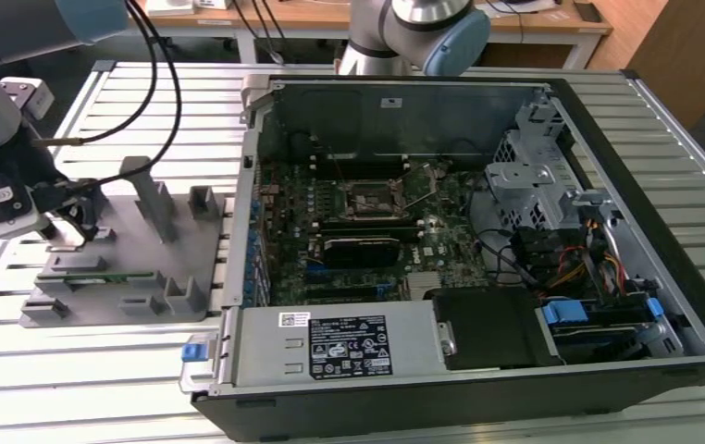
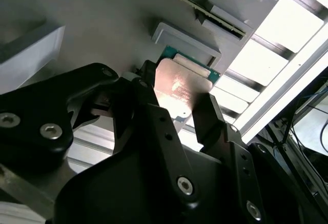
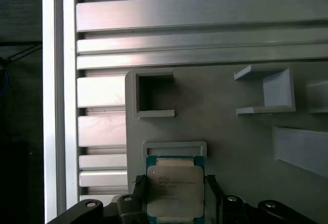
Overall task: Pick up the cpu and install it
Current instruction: 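Pick up the cpu and move it towards the insertion slot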
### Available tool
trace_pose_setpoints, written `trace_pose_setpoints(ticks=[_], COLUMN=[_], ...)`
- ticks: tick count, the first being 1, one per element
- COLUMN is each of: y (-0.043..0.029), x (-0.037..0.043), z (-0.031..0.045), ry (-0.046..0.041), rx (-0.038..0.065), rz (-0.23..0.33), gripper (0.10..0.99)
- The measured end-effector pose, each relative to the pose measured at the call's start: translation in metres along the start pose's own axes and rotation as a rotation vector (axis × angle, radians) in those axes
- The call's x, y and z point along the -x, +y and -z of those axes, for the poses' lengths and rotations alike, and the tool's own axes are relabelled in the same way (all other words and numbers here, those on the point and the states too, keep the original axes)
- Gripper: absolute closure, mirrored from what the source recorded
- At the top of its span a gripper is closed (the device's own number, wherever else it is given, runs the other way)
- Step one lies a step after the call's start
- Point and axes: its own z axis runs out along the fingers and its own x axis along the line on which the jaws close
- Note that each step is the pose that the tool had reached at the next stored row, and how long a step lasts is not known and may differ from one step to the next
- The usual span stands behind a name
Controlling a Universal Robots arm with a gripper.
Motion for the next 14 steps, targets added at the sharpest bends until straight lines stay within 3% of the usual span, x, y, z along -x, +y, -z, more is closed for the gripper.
trace_pose_setpoints(ticks=[3,4,14], y=[0.0003,0.0008,0.0018], x=[-0.0001,-0.0004,-0.0008], z=[0.0036,0.012,0.0252], ry=[-0.0002,-0.0002,-0.0002], rx=[0.0,0.0,0.0], rz=[0.0,0.0,0.0], gripper=[0.553,0.553,0.553])
